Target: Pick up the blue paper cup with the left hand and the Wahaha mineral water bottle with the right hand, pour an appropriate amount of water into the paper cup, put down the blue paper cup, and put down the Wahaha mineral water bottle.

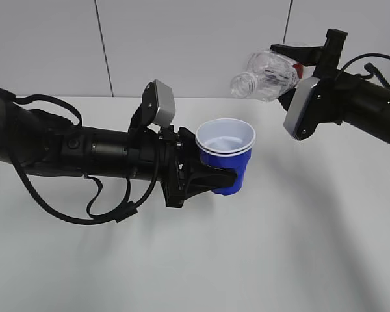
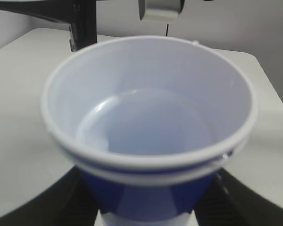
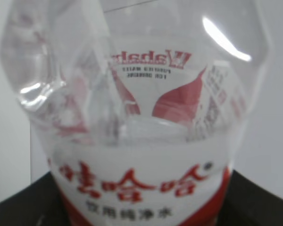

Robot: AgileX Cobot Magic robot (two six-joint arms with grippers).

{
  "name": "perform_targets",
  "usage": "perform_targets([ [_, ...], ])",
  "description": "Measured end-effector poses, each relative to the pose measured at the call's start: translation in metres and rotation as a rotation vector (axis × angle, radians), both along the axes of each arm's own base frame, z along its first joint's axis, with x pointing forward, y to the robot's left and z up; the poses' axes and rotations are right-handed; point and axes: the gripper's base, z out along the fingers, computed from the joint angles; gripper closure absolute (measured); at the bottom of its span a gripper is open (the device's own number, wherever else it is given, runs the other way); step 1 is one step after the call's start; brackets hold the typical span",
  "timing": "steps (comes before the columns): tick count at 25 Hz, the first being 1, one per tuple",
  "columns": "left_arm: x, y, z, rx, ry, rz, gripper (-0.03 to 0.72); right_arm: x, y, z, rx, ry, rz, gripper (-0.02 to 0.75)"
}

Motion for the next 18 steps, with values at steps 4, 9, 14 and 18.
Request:
perform_targets([
  [4, 0.0000, 0.0000, 0.0000, 0.000, 0.000, 0.000, 0.263, -0.0006, 0.0008, -0.0004, -0.030, -0.019, 0.010, 0.305],
  [9, 0.0000, 0.0000, 0.0000, 0.000, 0.000, 0.000, 0.263, -0.0019, 0.0023, 0.0001, -0.045, -0.038, 0.030, 0.305],
  [14, -0.0001, -0.0001, 0.0002, -0.002, 0.000, -0.001, 0.263, -0.0027, 0.0033, 0.0004, -0.063, -0.058, 0.043, 0.305],
  [18, -0.0015, -0.0006, 0.0019, -0.022, 0.001, -0.016, 0.263, -0.0029, 0.0035, 0.0003, -0.079, -0.068, 0.046, 0.305],
])
